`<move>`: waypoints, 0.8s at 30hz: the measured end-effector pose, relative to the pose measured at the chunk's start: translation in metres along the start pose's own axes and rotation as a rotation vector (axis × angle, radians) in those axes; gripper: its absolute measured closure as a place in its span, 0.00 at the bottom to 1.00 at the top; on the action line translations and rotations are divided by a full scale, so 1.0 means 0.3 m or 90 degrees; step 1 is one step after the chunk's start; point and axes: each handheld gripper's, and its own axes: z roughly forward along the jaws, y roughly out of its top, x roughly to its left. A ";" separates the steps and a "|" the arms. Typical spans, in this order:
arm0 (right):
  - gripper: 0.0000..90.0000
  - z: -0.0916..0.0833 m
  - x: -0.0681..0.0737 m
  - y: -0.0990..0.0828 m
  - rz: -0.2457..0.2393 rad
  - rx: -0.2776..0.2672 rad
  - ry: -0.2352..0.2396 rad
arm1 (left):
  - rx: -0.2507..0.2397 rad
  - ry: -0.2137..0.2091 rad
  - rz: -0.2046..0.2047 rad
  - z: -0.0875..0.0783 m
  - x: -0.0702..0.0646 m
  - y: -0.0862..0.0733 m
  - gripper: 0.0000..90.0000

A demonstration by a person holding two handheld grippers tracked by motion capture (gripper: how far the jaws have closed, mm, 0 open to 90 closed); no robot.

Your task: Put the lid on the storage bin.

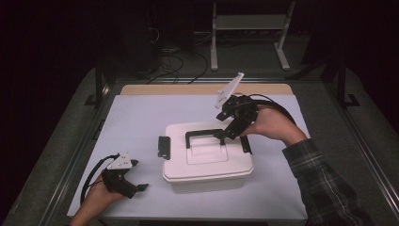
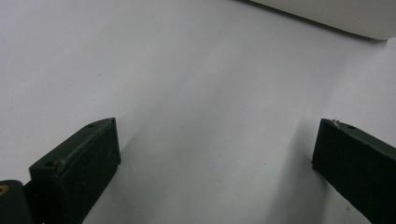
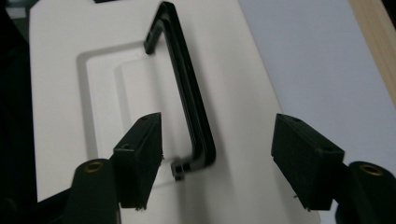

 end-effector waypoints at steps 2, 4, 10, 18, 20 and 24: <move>0.33 -0.016 -0.004 -0.043 0.022 -0.011 -0.018 | 0.000 0.000 0.000 0.000 0.000 0.000 0.00; 0.31 -0.032 -0.009 -0.088 0.044 -0.016 -0.037 | 0.000 0.000 0.000 0.000 0.000 0.000 0.00; 0.27 -0.071 -0.016 -0.215 0.107 -0.025 -0.084 | 0.000 0.000 0.000 0.000 0.000 0.000 0.00; 0.26 -0.080 -0.019 -0.355 0.177 -0.035 -0.114 | -0.001 0.000 0.000 0.000 0.000 0.000 0.00; 0.25 -0.076 -0.017 -0.384 0.192 -0.039 -0.122 | 0.000 0.000 -0.001 0.000 0.000 -0.001 0.00; 0.21 -0.062 -0.016 -0.438 0.224 -0.055 -0.136 | 0.001 0.000 0.001 -0.001 0.000 0.000 0.00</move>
